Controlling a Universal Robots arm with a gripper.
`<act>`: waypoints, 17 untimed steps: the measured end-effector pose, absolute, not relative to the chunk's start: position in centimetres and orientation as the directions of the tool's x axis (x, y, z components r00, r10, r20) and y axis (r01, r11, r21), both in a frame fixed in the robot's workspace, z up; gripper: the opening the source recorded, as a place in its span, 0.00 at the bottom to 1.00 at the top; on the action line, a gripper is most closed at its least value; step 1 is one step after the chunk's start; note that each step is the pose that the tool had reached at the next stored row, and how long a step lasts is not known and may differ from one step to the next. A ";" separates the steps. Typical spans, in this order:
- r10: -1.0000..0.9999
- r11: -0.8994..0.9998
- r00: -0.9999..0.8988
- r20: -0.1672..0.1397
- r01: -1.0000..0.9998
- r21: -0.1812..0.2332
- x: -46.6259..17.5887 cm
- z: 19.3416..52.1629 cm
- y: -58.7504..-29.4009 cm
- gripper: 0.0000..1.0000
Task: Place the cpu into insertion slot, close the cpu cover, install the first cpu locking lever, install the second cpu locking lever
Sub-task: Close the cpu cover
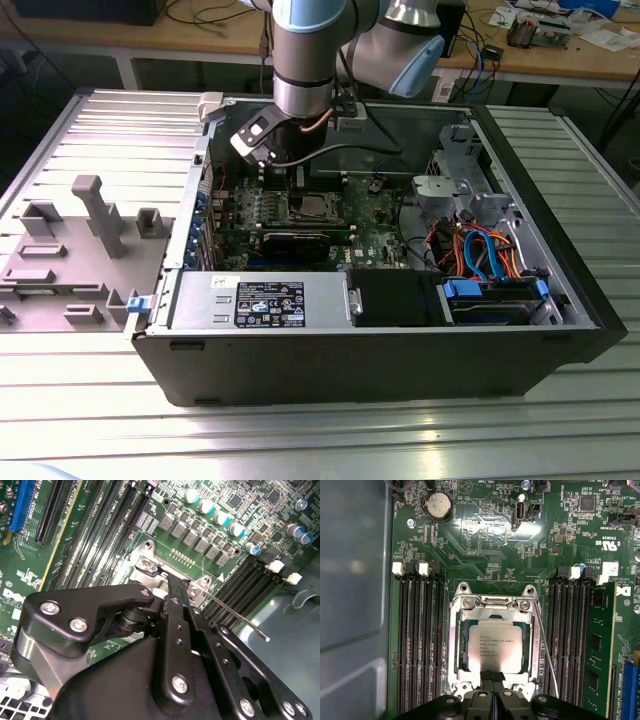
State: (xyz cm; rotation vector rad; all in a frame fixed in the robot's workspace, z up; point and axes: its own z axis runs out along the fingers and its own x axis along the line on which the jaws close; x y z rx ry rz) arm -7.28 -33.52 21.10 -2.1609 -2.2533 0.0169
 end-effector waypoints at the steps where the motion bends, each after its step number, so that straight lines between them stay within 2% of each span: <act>1: 0.999 0.042 -0.042 0.007 0.999 -0.021 -7.3 21.2 -33.5 0.11; 17: 0.999 0.043 -0.043 0.007 0.999 -0.020 -5.7 21.3 -33.5 0.11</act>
